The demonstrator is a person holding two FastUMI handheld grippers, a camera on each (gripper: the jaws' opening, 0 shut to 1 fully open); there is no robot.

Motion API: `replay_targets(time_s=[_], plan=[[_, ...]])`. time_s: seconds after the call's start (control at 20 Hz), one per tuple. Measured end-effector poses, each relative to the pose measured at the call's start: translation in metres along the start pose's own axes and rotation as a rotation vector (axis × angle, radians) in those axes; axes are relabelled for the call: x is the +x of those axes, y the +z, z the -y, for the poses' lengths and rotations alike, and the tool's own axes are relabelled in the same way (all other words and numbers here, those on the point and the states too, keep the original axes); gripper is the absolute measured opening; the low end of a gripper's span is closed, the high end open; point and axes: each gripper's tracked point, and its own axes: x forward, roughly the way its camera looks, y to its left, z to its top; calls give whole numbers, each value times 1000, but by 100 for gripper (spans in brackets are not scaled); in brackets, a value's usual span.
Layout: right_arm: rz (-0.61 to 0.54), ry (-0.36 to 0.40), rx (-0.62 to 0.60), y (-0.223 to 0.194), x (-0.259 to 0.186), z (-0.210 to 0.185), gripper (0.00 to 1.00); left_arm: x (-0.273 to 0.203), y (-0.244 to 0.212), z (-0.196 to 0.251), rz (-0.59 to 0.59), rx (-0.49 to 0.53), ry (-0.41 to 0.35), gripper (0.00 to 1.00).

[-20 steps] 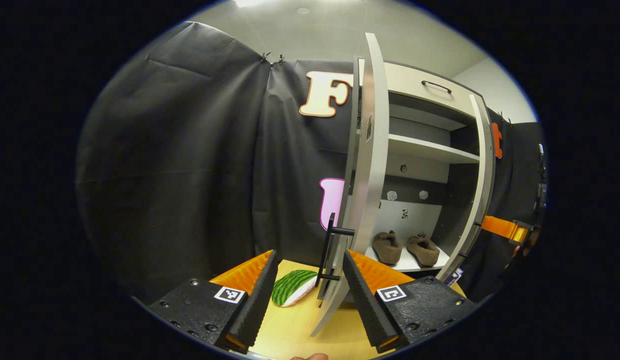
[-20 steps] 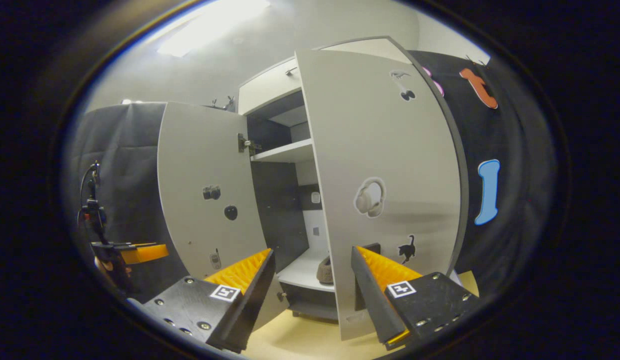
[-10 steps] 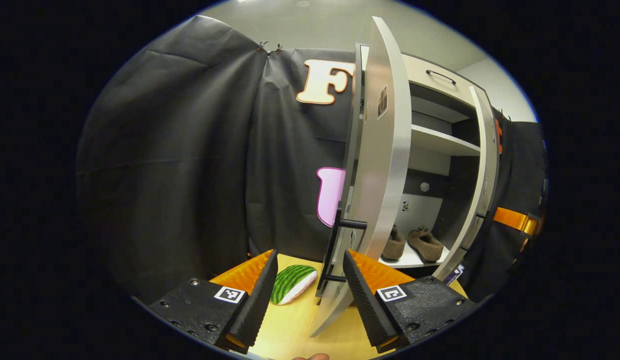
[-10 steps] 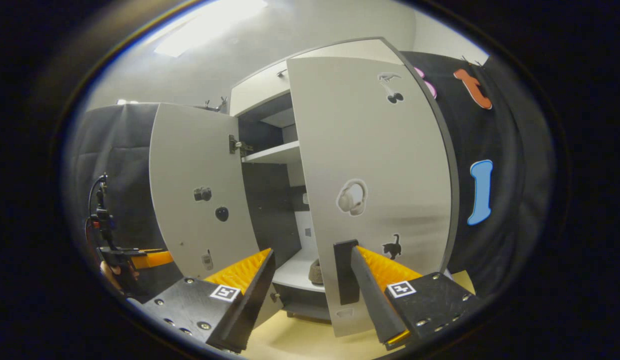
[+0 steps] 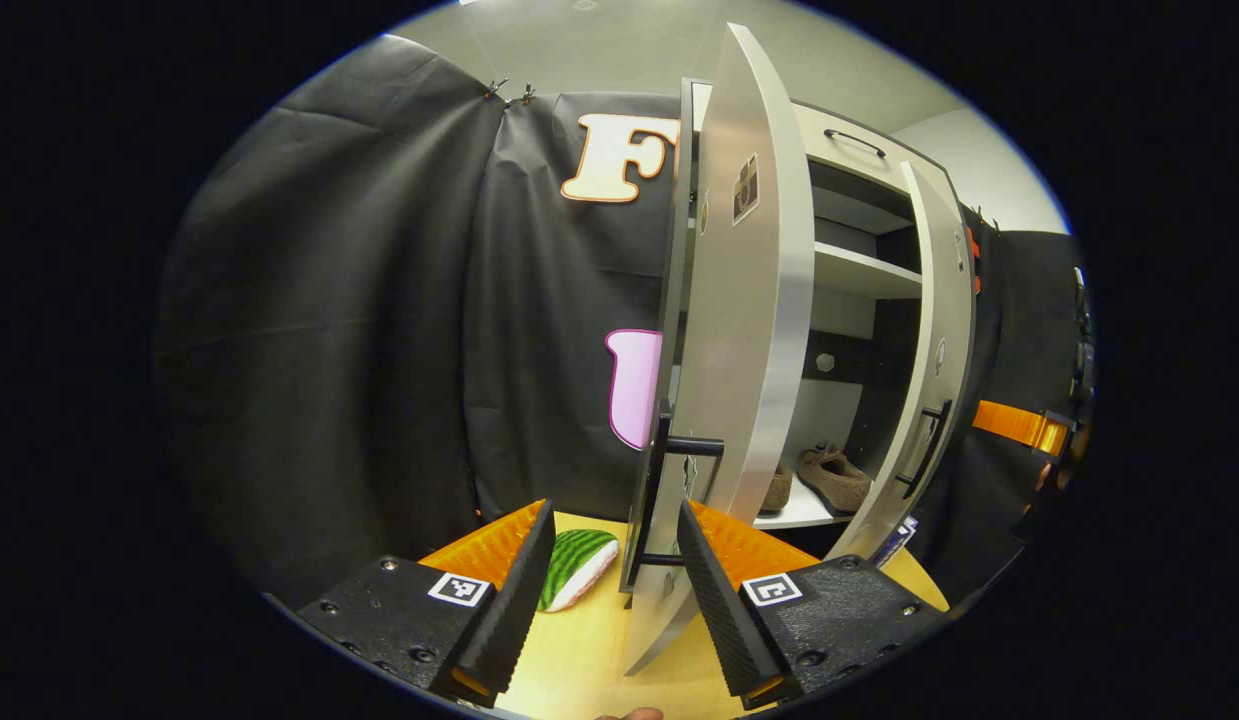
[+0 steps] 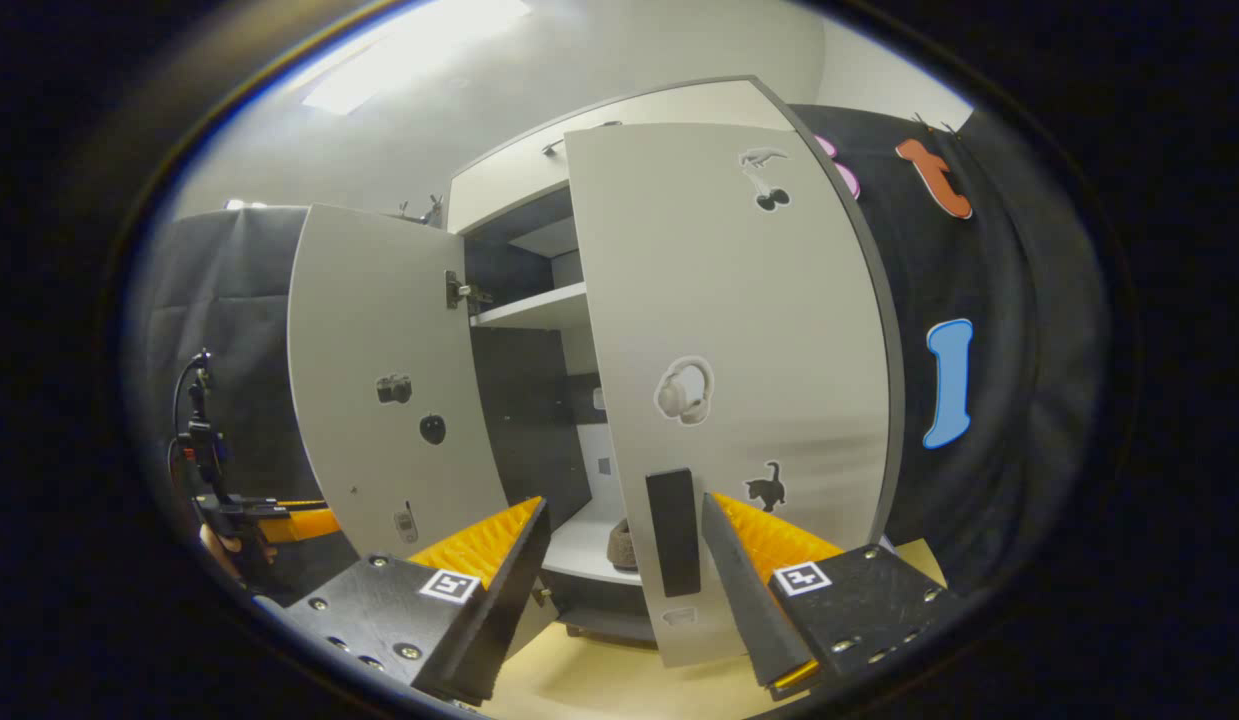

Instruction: Grab one shoe with the right hand and put it into the shoe cabinet, grab the other shoe with the left hand and put it into the shoe cabinet; then close the right door with the right hand and the left door with the left hand.

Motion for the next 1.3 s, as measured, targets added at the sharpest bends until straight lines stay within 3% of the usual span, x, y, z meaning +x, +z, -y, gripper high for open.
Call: replay_targets(time_s=[0.1,0.15,0.25,0.35,0.4,0.45,0.5,0.75,1.0,1.2,1.3], plan=[[-2,-5,-4,0,-2,2,86,0,-2,8,-4,4,-19,75],[-2,-7,-4,-1,-2,2,91,1,-2,12,-3,6,-32,75],[-1,-9,-2,-1,-4,2,86,2,-2,23,-6,8,-63,75],[-4,-16,-2,-2,-6,4,86,5,-3,35,-9,11,-97,75],[-4,-21,-3,-2,-7,5,91,6,-3,41,-10,15,-112,75],[-3,-28,-4,-3,-10,7,86,7,-4,45,-11,19,-126,75],[-3,-35,-5,-2,-13,10,91,8,-5,50,-13,21,-138,75],[4,-70,12,0,-25,20,91,14,-7,70,-20,3,-199,77],[6,-98,8,2,-34,25,91,24,-8,86,-22,0,-239,74],[7,-124,18,2,-41,32,91,30,-10,94,-24,-10,-268,77],[7,-137,20,3,-44,35,86,33,-10,100,-26,-16,-287,77]])
